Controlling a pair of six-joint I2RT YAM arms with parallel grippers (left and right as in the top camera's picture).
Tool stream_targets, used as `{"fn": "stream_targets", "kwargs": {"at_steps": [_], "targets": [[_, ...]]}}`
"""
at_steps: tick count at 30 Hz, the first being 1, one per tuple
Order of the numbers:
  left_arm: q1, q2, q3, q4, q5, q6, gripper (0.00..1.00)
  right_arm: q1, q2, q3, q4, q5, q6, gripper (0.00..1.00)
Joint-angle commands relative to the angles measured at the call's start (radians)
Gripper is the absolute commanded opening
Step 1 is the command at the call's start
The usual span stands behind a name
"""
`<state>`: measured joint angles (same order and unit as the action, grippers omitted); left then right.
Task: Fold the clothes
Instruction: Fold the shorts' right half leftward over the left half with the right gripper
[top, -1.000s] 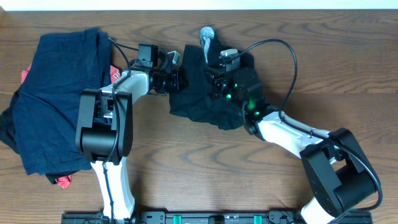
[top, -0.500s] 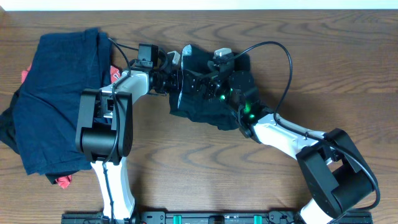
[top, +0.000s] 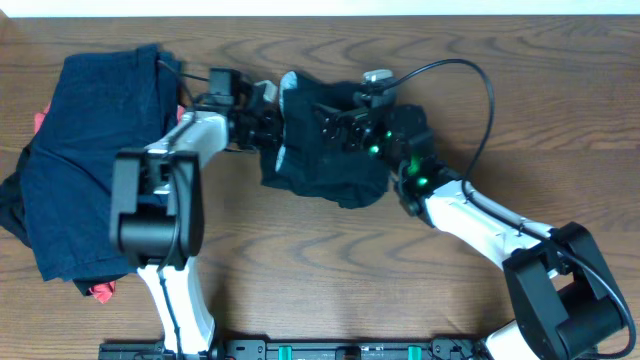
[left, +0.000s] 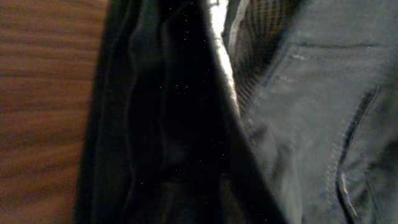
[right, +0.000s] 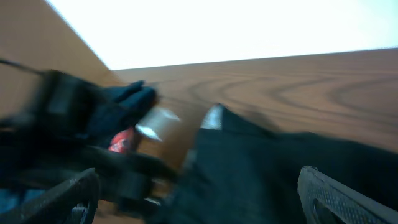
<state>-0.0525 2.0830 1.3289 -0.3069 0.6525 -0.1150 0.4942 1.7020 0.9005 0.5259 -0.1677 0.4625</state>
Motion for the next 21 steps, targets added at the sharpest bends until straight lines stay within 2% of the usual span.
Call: {"fn": "stream_targets", "kwargs": {"at_steps": [1,3,7,11,16,21], "targets": [[0.053,-0.143,-0.008,-0.042,-0.08,0.053,0.55,-0.046,-0.015,0.003,-0.045,0.002,-0.015,0.99],[0.063,-0.208,-0.008,-0.076,-0.123,0.056,0.72,-0.068,-0.015,0.003,-0.082,-0.001,-0.015,0.99],[0.064,-0.291,-0.008,-0.115,-0.149,0.085,0.86,-0.085,-0.015,0.003,-0.125,-0.026,-0.035,0.99],[0.063,-0.324,-0.008,-0.15,-0.148,0.085,0.92,-0.076,-0.015,0.003,-0.187,-0.076,-0.136,0.99],[0.063,-0.33,-0.008,-0.211,-0.149,0.084,0.92,-0.063,-0.012,0.003,-0.309,-0.075,-0.414,0.99],[0.062,-0.33,-0.008,-0.225,-0.148,0.084,0.92,-0.057,0.012,0.003,-0.256,-0.076,-0.445,0.99]]}}
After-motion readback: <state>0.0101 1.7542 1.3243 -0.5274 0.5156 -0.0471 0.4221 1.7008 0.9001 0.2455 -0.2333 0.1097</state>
